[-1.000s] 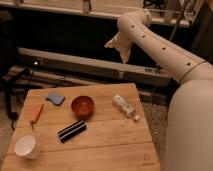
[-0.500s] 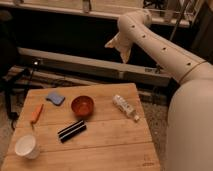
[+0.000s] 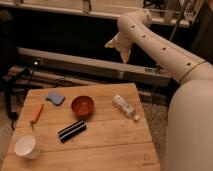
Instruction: Pick up the ceramic cup
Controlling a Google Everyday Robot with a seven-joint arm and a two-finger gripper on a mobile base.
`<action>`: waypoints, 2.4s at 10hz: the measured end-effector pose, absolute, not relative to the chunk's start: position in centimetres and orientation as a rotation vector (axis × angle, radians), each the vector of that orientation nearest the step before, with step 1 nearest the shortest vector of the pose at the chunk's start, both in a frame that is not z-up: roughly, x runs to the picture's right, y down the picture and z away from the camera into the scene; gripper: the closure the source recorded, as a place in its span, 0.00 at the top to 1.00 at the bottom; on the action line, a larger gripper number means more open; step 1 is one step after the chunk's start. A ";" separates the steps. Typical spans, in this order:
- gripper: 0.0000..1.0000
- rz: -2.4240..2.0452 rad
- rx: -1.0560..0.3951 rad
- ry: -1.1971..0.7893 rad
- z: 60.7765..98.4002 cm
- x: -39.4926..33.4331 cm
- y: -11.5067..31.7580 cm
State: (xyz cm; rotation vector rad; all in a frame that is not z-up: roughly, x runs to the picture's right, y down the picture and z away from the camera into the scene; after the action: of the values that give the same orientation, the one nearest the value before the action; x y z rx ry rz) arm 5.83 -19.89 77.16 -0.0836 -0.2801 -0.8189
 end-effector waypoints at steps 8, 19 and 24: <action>0.80 -0.819 -0.084 -0.280 77.2 5.8 -19.9; 0.80 -1.432 -0.063 -0.641 71.6 -12.2 -6.4; 0.80 -1.849 -0.102 -0.785 70.7 -19.0 1.6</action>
State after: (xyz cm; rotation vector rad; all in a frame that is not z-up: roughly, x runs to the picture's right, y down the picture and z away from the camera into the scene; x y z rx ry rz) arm -18.98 1.56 70.72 -0.1021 -0.7845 -1.8488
